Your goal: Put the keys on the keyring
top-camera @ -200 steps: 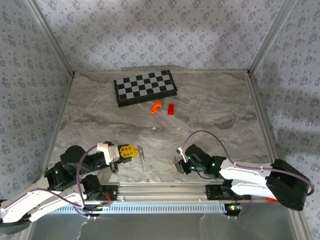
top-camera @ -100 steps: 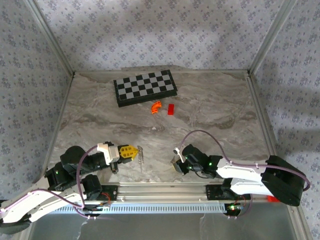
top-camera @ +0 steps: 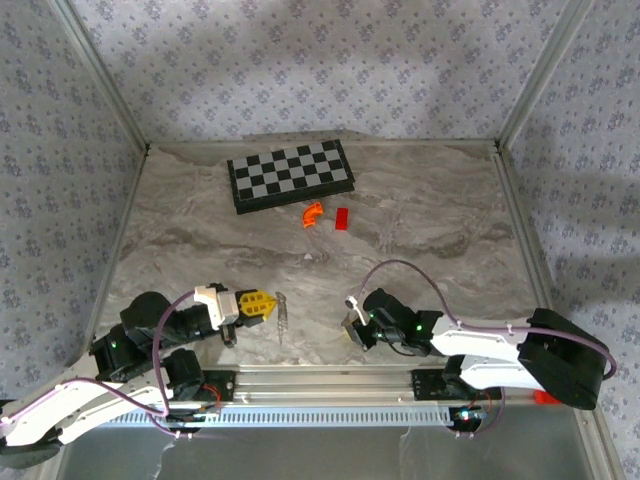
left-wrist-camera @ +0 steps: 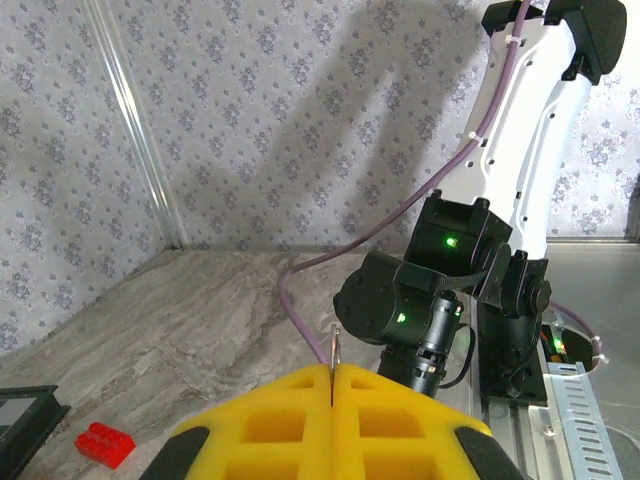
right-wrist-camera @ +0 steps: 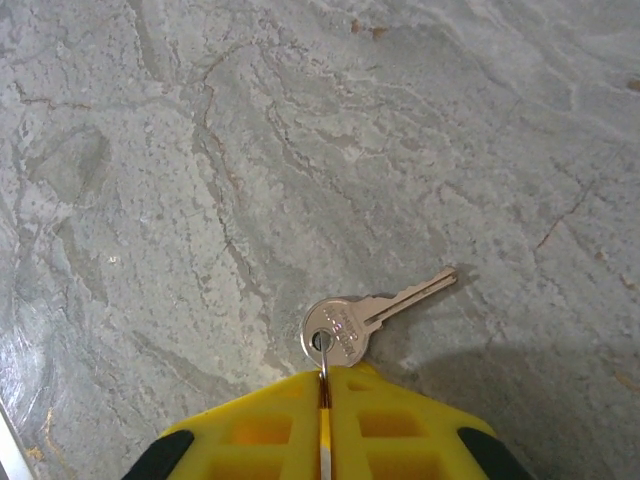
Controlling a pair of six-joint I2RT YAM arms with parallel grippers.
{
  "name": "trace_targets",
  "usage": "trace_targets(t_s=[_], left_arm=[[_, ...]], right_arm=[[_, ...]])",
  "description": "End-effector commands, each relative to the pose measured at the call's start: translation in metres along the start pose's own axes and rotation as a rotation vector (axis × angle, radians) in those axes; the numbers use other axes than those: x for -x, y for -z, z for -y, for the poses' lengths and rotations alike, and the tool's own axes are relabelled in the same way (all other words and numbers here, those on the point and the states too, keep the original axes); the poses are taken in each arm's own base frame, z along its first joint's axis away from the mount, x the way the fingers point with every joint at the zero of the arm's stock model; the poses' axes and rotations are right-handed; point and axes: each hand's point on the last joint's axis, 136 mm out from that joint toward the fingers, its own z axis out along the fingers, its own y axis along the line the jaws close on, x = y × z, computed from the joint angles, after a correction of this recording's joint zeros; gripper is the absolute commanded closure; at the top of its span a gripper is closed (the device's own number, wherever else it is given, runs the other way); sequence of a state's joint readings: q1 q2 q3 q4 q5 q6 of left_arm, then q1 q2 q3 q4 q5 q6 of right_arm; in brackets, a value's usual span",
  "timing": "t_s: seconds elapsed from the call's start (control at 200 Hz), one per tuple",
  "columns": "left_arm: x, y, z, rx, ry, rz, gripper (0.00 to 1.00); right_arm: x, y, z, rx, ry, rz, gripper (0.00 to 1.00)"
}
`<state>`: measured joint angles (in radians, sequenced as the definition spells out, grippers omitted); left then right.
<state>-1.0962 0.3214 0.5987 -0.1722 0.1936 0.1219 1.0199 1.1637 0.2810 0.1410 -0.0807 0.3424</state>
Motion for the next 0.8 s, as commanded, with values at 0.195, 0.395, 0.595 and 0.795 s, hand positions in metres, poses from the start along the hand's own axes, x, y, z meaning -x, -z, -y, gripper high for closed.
trace_targets(t_s=[0.195, 0.395, 0.595, 0.795], left_arm=[[0.016, 0.002, 0.002, -0.008, 0.0, 0.059, 1.0], [0.015, 0.002, 0.001, -0.004, 0.003, 0.059, 1.0], [0.01, -0.002, 0.0, 0.001, -0.003, 0.046, 1.0], [0.008, -0.004, 0.0, -0.003, -0.004, 0.037, 1.0]], right_arm=[[0.011, 0.002, -0.008, 0.03, 0.028, 0.023, 0.99], [0.009, 0.011, 0.008, -0.082, -0.061, -0.028, 1.0], [-0.016, 0.036, 0.025, -0.278, -0.212, -0.294, 1.0], [-0.04, 0.055, 0.033, -0.403, -0.256, -0.555, 1.0]])
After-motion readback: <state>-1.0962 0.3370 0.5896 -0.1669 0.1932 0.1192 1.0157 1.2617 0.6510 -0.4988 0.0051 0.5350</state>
